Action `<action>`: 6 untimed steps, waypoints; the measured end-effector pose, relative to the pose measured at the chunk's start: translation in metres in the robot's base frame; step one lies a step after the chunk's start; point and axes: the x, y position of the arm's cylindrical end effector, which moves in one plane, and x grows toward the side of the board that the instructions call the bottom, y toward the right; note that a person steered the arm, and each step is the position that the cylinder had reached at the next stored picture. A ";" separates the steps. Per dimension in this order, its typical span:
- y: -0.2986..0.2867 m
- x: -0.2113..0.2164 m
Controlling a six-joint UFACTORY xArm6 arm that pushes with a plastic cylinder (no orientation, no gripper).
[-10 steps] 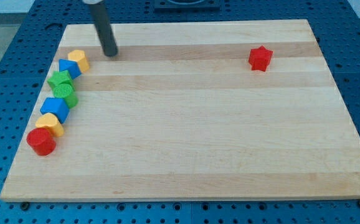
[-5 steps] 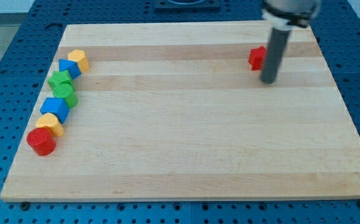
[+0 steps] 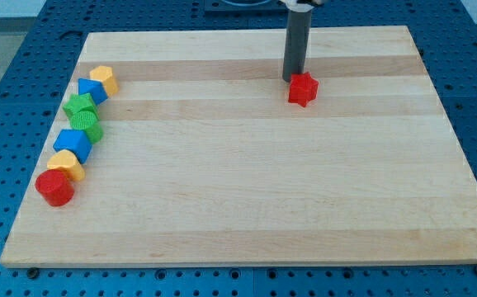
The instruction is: Slide the red star towards the top center
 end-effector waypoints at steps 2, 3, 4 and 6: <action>0.078 0.015; 0.093 0.047; 0.054 0.060; -0.063 -0.004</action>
